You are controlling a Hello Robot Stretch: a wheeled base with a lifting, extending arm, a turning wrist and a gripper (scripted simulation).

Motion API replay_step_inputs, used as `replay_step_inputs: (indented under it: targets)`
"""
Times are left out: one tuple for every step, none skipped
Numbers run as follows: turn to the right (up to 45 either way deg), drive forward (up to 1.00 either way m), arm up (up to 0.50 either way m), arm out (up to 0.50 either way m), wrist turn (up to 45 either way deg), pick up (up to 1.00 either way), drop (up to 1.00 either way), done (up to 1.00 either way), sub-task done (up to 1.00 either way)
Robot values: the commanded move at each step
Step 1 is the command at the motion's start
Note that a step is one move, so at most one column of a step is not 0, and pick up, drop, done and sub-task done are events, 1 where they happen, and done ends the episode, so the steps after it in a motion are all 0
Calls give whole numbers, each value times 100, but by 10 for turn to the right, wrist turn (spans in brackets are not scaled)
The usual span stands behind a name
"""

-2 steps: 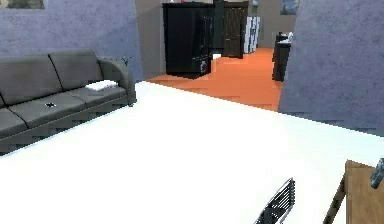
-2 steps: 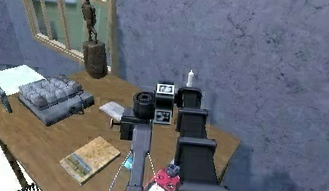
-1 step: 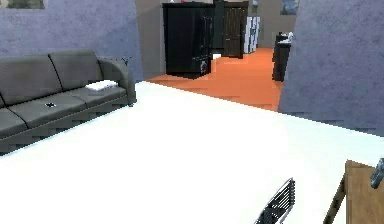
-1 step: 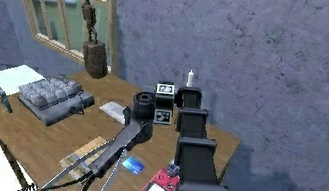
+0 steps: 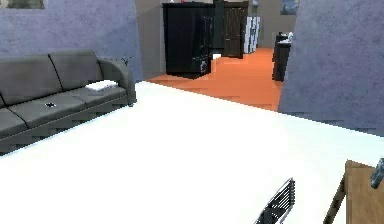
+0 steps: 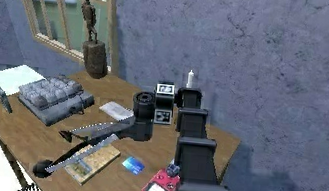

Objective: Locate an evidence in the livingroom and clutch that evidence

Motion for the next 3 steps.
replay_step_inputs:
  targets:
    - [0,0,0,0,450,0,0,0,0]
    - [0,0,0,0,300,0,0,0,0]
    - [0,0,-30,0,0,0,0,0,0]
